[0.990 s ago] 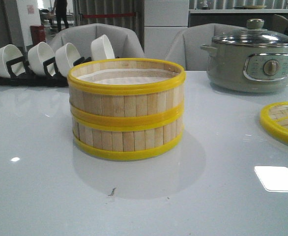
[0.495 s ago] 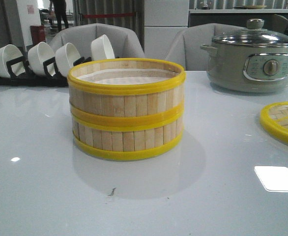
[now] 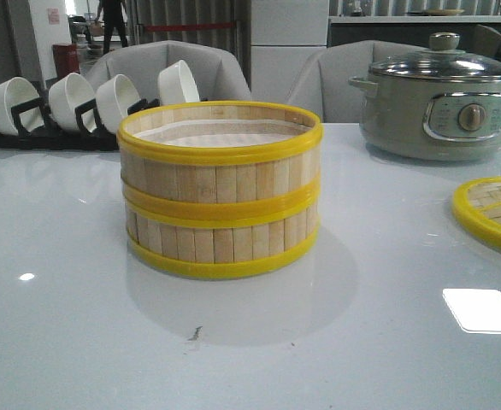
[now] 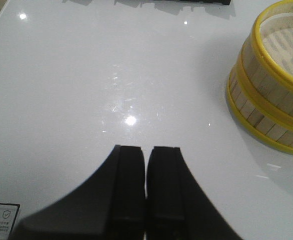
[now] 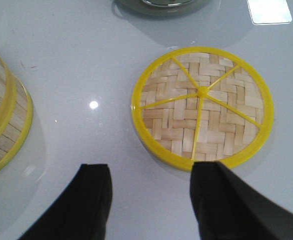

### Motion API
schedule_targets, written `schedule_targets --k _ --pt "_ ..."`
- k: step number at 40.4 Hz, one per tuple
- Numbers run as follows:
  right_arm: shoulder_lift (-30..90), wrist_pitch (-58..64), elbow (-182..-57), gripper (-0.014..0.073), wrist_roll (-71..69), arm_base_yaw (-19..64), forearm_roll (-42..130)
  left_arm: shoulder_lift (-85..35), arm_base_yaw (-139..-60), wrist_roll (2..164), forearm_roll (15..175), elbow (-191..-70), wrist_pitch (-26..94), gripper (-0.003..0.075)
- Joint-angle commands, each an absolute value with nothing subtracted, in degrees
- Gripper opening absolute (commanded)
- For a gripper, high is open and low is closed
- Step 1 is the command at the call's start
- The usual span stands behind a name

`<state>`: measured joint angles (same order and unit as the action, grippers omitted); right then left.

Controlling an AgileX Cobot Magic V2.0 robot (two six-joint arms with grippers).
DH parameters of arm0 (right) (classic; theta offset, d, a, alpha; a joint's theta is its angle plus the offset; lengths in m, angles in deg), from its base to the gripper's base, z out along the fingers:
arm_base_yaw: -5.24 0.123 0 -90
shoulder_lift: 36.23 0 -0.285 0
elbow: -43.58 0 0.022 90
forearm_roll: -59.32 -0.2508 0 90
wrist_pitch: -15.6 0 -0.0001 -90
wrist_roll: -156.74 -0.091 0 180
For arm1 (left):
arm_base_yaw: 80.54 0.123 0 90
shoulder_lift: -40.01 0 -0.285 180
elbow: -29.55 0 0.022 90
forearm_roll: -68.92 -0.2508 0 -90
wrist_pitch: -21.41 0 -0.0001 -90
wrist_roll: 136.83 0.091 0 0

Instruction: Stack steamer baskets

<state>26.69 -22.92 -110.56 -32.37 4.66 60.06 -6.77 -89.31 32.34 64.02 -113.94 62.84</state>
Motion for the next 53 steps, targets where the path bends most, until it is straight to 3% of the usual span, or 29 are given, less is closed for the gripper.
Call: schedule_targets --k 1,44,53 --pt "26.2 -18.6 -112.6 0.0465 -32.3 4.7 60.2 -6.7 -89.5 31.6 63.8 -115.6 58.5 0.0095" --pt "26.3 -19.6 -112.6 0.0465 -32.2 4.7 58.7 -6.7 -89.5 31.6 63.8 -115.6 58.5 0.0095" --pt "33.1 -16.5 -112.7 0.0465 -32.2 4.5 60.1 -6.7 -89.5 31.6 63.8 -115.6 58.5 0.0095"
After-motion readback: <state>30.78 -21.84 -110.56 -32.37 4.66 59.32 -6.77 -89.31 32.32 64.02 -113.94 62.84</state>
